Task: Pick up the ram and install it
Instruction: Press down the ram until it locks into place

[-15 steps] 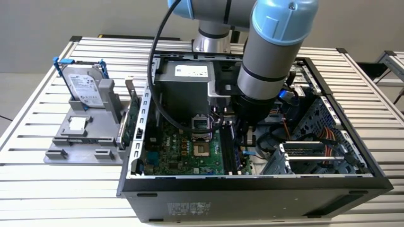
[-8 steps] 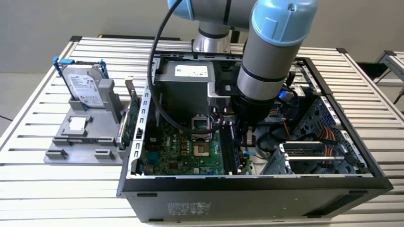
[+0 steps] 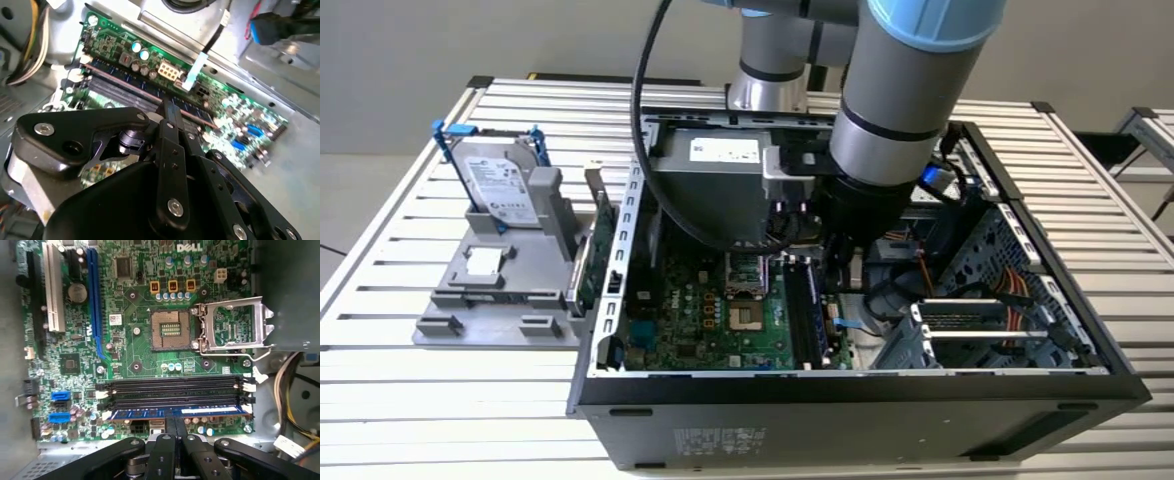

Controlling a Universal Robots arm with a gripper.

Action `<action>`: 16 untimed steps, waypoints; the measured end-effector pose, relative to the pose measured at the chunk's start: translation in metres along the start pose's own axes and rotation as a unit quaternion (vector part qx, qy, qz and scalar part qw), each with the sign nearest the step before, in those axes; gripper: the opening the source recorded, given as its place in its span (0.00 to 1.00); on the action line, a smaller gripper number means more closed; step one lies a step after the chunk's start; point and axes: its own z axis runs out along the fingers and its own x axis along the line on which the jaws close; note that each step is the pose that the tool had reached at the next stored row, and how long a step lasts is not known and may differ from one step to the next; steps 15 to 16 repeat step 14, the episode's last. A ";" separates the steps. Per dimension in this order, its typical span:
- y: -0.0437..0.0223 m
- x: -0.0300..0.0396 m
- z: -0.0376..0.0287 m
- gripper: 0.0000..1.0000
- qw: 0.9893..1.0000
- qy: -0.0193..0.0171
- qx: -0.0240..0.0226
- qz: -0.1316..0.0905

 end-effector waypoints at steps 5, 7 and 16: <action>-0.0001 0.0002 -0.0133 0.00 1.000 0.000 0.000 0.000; -0.0001 0.0001 -0.0147 0.00 1.000 0.000 0.000 0.000; -0.0001 0.0002 -0.0152 0.00 1.000 0.000 0.000 0.000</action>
